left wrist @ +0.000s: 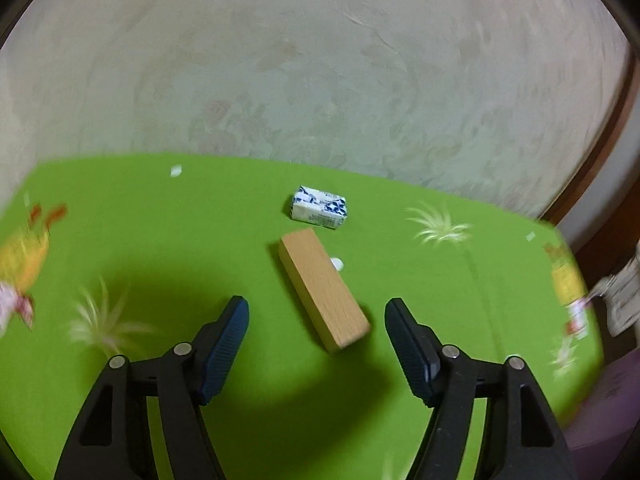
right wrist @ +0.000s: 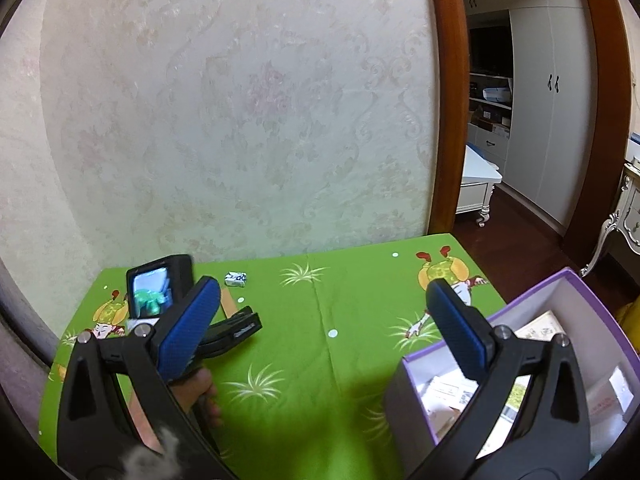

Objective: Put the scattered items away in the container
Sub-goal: 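Grasp the light wooden block with the left gripper, then grasp the small blue-and-white packet with the right gripper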

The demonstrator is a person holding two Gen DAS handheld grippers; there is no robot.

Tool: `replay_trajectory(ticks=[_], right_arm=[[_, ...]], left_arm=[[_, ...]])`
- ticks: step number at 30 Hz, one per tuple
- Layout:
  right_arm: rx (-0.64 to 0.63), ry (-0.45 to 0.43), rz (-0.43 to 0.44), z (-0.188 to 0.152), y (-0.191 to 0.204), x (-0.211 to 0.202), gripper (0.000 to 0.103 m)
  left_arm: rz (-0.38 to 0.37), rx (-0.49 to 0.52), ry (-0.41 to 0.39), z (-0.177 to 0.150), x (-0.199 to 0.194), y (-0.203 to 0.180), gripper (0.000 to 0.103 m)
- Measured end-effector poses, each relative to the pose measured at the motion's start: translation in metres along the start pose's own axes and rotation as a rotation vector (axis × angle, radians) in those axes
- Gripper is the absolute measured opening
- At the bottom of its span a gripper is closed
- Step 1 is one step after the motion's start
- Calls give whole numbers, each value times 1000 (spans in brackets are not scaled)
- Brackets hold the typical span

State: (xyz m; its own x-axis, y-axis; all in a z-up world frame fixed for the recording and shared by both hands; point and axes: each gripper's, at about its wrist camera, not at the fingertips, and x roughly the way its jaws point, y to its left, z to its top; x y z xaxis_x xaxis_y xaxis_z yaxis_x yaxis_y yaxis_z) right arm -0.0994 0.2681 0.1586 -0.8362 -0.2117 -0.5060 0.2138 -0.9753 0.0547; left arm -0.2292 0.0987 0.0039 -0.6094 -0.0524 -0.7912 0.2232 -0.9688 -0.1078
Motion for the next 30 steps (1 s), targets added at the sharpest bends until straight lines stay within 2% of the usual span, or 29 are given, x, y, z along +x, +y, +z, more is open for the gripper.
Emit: replay_trajectory(ticks=[1,2,3,5,7,11,13,15,20,28,30], right_arm=[[-4,4,-1,-1,1,4,103],[-8,11,-1,-2,3,9,103],[-12,18,-3,-4,5,15,103],[-13,33,-7,-8,8,27,103],[-17,51,0,-12,14,41,103],[-83,94,37,-18,43,82,103],[-77,103,64,-20,55,100,103],[-49,123,91,-22,68,124,103],[-66,212,113,-32,105,178,103],[-87,310,45,-31,131,235,102],[-105,332,36,-32,136,245,97]], left_arm=[[9,29,-1,0,0,0,46],[31,71,-5,0,-1,2,24],[32,94,-9,-1,-2,7,19],[0,108,-9,-2,-6,21,19],[24,102,-21,-5,-11,43,19],[22,-4,-35,-3,-20,97,19],[10,-54,-42,-4,-23,118,19],[-4,-68,-44,-4,-25,124,19],[32,-54,-45,-5,-29,121,19],[42,-91,-52,-2,-37,129,19],[44,-93,-52,-3,-38,131,19]])
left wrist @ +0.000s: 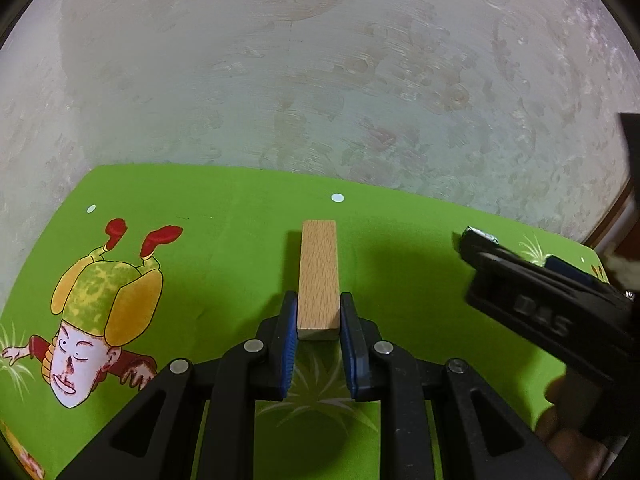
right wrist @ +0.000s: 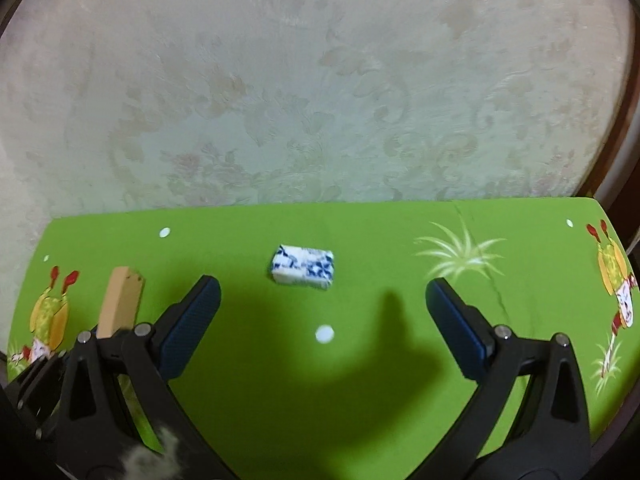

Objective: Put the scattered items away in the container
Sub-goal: 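Grasp the small blue-and-white packet with the right gripper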

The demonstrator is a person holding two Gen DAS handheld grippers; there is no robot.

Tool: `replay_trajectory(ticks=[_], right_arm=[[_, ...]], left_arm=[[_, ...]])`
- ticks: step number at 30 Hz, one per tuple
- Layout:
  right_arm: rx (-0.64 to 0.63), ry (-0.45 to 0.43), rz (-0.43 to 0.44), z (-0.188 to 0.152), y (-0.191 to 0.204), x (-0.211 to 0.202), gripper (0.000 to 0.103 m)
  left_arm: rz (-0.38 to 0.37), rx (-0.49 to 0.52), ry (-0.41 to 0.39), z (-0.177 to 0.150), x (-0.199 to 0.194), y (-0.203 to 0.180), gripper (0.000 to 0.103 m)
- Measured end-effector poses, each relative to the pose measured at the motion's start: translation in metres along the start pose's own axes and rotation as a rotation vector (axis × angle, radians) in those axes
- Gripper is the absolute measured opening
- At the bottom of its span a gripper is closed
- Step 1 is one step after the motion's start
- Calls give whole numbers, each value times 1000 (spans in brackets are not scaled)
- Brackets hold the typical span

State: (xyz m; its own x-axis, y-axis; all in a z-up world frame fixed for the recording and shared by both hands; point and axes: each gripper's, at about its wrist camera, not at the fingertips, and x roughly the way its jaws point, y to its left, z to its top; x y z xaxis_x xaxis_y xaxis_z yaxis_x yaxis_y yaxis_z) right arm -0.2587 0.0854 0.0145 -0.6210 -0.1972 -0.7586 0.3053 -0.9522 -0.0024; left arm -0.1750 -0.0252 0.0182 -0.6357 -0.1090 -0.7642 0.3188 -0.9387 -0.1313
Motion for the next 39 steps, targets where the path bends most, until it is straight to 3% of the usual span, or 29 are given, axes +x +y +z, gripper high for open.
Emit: replay_trajectory(ticks=[1,3,7,10,12,22,31,33,39], right_arm=[[-7,10,-6,0,2,4,95],[-11,41,-10,0,4,14,78],[-2,43,-24,3,4,17,73],[-13,36,-25,2,6,15,61],[-5,28,-27,2,5,12,39],[19,17,7,-15,-8,-12,39],[50,-91,30,-52,-40,-124,39],[61,-116,43,-59,-36,-149,39],[85,-213,57,-59,-74,-200,39]], left_arm=[[1,-1,-1,0,-1,0,19],[1,-5,-1,0,0,2,19],[2,-9,-2,0,-2,2,19],[1,-13,-1,0,6,4,19],[3,-12,-1,3,14,1,19],[5,-12,-2,2,16,-2,19],[-2,-8,4,2,17,-7,20],[-32,-9,4,0,8,-13,20],[-108,24,-89,-15,-62,-49,20]])
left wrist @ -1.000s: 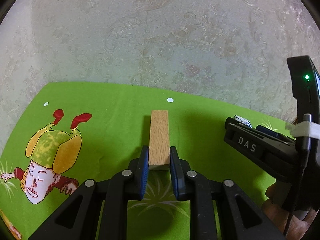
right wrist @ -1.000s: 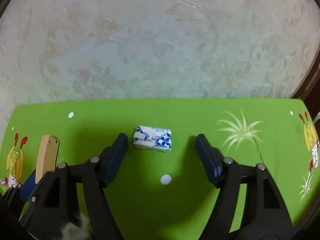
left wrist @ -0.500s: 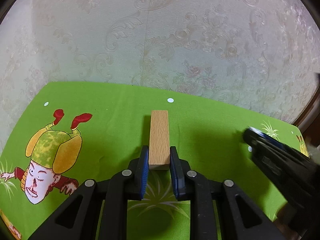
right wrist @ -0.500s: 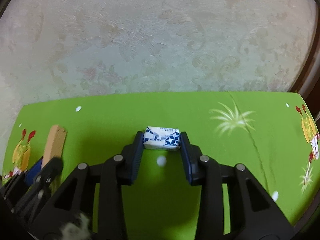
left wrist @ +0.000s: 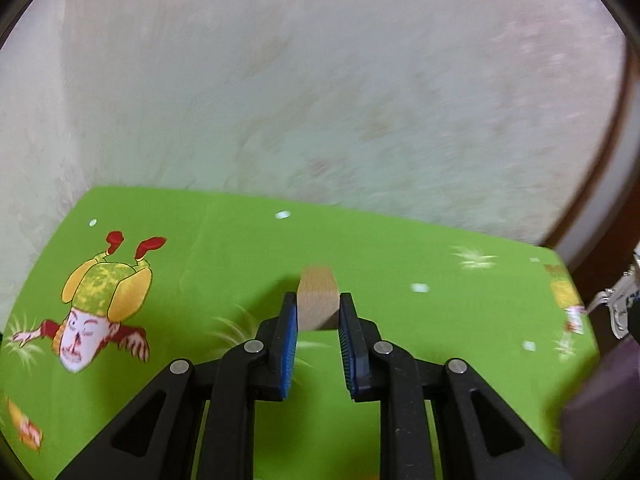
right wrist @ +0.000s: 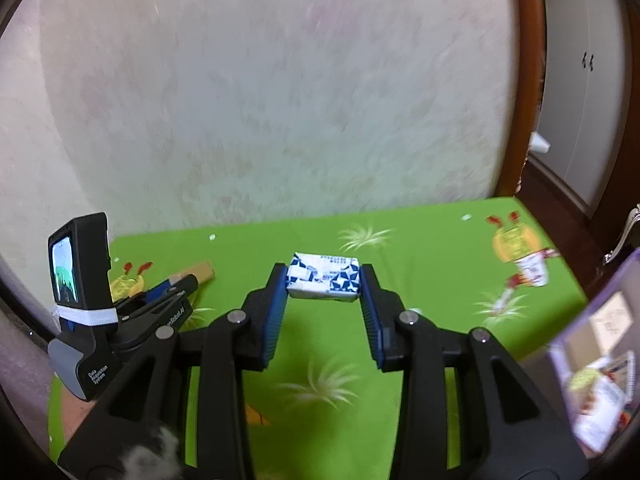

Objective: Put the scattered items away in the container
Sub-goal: 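Grasp the small blue-and-white packet with the right gripper, then carry the wooden block and packet into the purple box and open both grippers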

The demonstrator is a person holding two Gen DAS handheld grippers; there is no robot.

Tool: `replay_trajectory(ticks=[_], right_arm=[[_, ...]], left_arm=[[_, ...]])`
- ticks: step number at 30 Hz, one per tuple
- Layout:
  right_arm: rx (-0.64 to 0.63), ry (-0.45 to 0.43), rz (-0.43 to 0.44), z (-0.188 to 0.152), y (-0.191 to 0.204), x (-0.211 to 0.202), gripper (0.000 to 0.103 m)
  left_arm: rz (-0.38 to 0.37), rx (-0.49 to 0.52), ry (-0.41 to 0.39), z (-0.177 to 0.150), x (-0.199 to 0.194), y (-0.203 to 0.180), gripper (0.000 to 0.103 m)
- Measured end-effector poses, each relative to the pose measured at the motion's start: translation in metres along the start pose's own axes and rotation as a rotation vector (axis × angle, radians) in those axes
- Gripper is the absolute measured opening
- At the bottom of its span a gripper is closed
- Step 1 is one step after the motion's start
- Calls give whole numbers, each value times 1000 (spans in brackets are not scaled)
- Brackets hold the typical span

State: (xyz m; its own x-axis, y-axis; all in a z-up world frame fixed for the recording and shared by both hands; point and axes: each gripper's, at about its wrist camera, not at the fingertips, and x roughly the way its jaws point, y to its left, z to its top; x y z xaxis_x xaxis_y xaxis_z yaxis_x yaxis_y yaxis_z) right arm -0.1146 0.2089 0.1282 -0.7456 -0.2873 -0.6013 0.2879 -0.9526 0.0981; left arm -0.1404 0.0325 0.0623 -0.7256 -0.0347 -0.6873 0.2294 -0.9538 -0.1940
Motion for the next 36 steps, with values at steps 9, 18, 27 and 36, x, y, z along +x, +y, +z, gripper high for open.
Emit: replay_trajectory(ticks=[9,18,27,36], right_arm=[[29,-86,0,-16,-57,-90,39],[101,-130,-68,-46,-139,-156,39],[200,-123,-89,-73,-208,-179,39],[243,-98,-82,-91,-247,-184,40]], left_arm=[[-152,81,-129,-32,-104,-81,20],[-280,243,-173,-72,-171,-180,20],[-326,391,-165,-117,-192,-261,20],[-303,460,-142,-140,-195,-303,24]])
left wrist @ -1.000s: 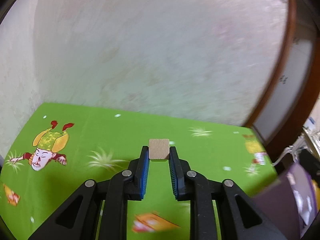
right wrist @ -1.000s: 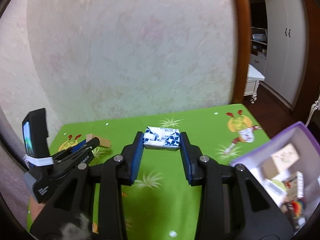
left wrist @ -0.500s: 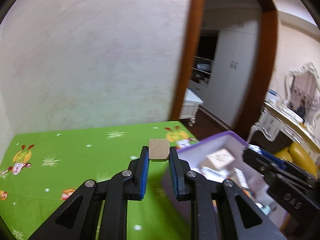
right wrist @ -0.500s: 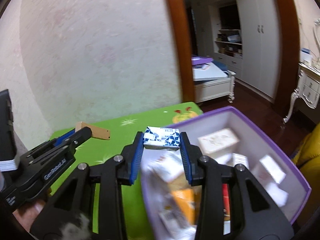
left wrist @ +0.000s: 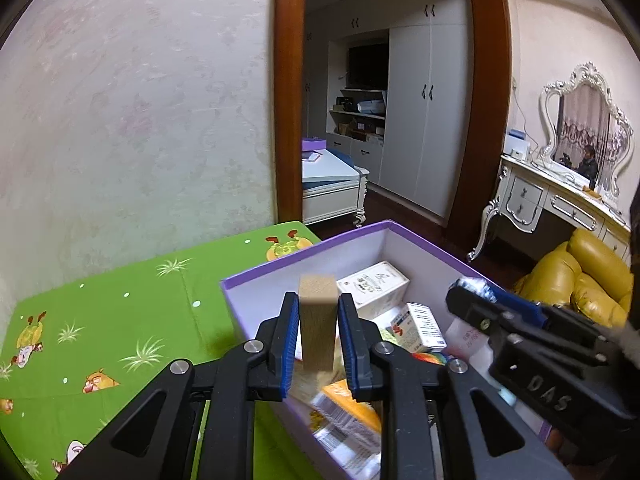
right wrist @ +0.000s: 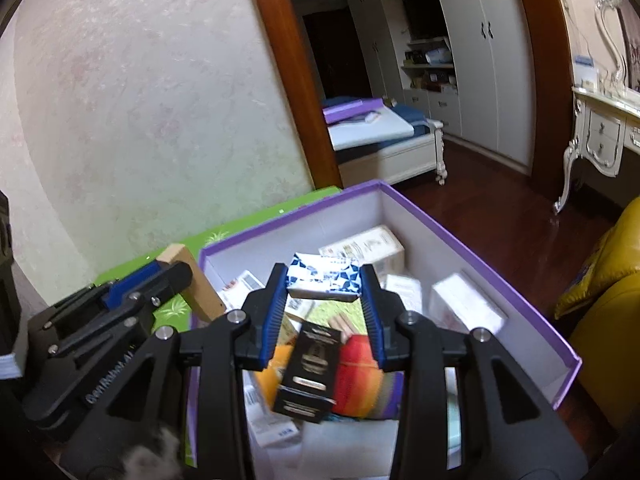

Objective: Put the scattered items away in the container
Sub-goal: 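Carry the wooden block and packet into the purple box and open both grippers, then withdraw both open grippers from above the purple box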

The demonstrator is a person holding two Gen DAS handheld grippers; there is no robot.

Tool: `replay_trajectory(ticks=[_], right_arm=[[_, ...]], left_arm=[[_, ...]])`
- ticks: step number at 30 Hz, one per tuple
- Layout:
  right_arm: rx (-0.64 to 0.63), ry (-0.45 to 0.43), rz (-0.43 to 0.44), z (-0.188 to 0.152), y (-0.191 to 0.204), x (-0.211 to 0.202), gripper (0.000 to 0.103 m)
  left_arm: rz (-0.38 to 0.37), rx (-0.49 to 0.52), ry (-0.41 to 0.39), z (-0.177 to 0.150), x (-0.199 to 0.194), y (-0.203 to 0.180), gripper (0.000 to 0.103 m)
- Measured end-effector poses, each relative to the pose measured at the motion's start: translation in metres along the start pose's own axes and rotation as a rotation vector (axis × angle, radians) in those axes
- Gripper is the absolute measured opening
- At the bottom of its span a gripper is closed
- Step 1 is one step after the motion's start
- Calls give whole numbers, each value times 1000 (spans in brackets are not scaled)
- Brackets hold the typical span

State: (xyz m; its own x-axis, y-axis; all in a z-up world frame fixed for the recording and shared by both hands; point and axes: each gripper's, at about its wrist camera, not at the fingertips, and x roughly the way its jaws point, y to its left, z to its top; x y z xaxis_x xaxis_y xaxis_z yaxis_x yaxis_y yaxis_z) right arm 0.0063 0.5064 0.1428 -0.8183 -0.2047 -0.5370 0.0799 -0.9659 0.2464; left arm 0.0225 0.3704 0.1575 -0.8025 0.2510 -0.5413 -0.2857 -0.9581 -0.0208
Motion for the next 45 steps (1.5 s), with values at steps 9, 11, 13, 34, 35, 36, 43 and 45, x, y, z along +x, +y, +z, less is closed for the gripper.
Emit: replay_trajectory(ticks=[9,11,13,34,35,36,43,45], right_arm=[[102,-13,14,-8,-44,-15,72],[122,-24,18,-10,-52,-24,80],[135,-35,18,-14,-57,-36,87],[133,-103,-28,-55,-106,-141,102],[135,-100,-26,-55,-107,-139,102],[136,-99,-26,-55,-109,-138,102],[145,-86,-14,-56,-114,-132,102],[147,-87,-13,-56,-114,-132,102]], left_arm=[[37,16,19,-1,-15,-28,64],[32,2,9,-5,-25,-30,76],[31,-4,-2,-12,-39,-33,87],[18,59,38,-53,-118,-102,103],[17,60,41,-53,-117,-102,103],[18,61,47,-53,-115,-103,103],[27,68,65,-53,-104,-104,103],[29,68,68,-53,-104,-104,103]])
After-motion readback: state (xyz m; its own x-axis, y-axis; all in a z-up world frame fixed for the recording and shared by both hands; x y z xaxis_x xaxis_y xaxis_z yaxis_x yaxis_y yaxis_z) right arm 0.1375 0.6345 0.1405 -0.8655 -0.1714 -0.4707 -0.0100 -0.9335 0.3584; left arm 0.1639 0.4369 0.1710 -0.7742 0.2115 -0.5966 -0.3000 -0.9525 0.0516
